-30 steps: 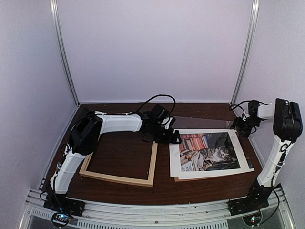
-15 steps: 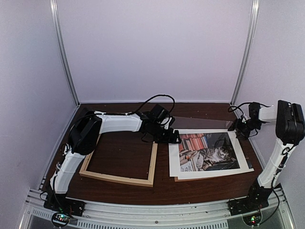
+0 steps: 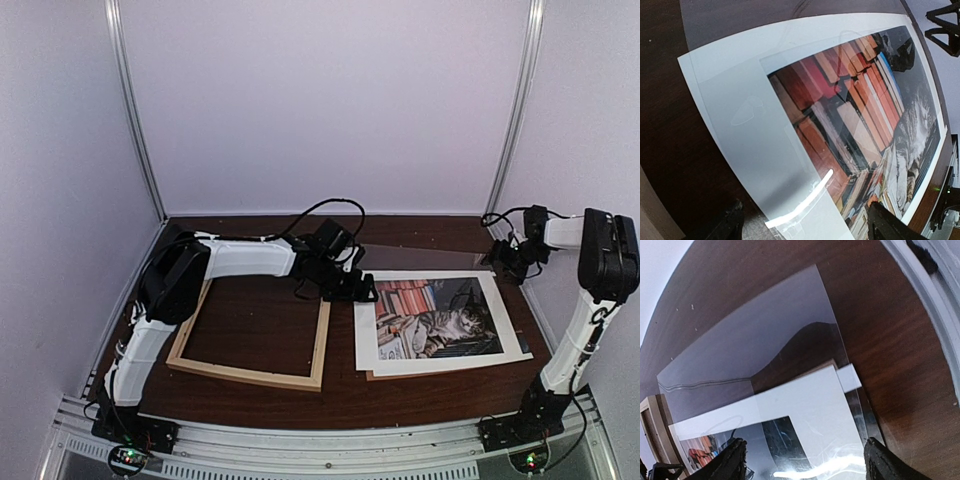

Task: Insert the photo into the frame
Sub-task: Pick up the glass panel from the mat board.

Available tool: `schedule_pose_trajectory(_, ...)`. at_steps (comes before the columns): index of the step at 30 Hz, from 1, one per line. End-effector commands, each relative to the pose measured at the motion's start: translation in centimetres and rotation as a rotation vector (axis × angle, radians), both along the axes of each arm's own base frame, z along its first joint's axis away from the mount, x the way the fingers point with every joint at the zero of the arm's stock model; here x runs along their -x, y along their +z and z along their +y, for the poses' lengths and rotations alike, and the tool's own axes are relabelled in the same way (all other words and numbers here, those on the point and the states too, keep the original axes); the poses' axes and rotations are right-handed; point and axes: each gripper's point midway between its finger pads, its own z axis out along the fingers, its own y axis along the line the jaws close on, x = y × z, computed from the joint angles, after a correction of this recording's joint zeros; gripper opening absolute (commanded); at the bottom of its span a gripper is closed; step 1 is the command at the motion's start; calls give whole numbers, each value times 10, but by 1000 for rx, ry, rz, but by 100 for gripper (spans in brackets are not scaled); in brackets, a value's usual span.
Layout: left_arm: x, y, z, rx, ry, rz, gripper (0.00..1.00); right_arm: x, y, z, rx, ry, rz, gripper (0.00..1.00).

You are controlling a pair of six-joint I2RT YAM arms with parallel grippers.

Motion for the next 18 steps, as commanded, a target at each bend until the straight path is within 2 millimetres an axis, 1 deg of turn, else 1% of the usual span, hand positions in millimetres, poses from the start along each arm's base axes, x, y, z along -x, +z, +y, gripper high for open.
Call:
schedule_pose_trajectory(1, 8, -36, 35, -143, 53, 73, 86, -25, 7, -12, 56, 2, -48, 82)
schedule_pose_trajectory(8, 9, -36, 37, -148, 46, 67, 87, -55, 6, -22, 78, 6, -52, 84)
schedule_pose_trajectory(11, 9, -36, 37, -148, 45, 68, 87, -65, -1, -26, 82, 8, -39, 84)
schedule_pose_trajectory(14, 10, -38, 38, -154, 46, 71, 87, -73, -6, -27, 81, 15, -30, 84)
schedule_pose_trajectory(18, 12, -39, 39, -154, 41, 77, 87, -77, -13, -25, 63, 24, -23, 84)
